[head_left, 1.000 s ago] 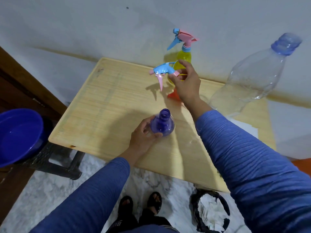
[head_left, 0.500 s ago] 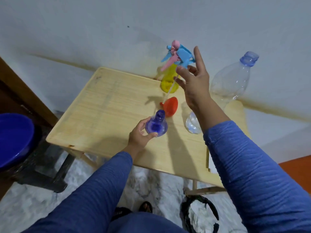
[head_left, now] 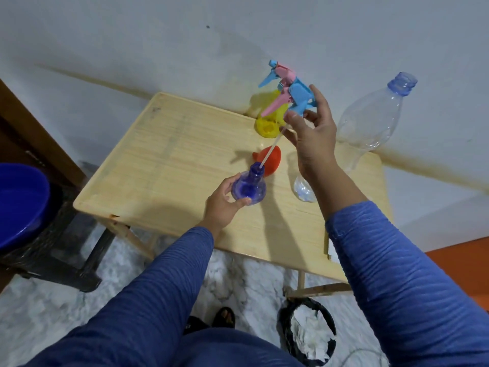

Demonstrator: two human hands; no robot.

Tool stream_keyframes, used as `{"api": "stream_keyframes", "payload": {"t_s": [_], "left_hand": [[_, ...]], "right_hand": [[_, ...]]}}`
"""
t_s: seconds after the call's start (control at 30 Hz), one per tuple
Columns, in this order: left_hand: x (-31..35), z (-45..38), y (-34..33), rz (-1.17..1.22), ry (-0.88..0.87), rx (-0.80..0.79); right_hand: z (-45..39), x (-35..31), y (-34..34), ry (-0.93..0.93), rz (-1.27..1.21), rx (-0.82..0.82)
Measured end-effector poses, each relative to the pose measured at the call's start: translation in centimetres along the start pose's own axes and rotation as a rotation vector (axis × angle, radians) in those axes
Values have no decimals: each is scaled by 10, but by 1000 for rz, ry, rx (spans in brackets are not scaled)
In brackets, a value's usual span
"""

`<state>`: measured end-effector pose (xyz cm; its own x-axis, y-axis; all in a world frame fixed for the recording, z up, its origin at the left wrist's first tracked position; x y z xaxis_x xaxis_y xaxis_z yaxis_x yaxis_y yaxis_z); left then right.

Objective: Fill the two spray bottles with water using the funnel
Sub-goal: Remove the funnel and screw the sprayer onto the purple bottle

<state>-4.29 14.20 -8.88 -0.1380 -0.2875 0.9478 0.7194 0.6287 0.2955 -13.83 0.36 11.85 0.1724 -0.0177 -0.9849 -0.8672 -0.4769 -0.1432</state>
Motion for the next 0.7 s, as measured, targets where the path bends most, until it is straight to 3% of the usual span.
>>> {"api": "stream_keyframes", "payload": {"t_s": [0.27, 0.7], "left_hand": [[-7, -2, 1, -20, -2, 21], [-6, 0, 0, 31, -25, 93]], "right_hand": [[39, 72, -1, 49, 323, -106], [40, 91, -6, 83, 254, -177]]}}
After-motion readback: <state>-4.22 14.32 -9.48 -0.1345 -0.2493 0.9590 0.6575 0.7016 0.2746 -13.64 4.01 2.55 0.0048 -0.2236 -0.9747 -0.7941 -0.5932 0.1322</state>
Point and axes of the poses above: each hand's wrist, its own z-axis away from the middle knuckle, its own y-axis out of the back of the hand, x = y × z, the point moved 9 cm from there along -z, towards the middle knuckle, and after that the axes turned 8 degrees about -z, right-handed, at the moved point
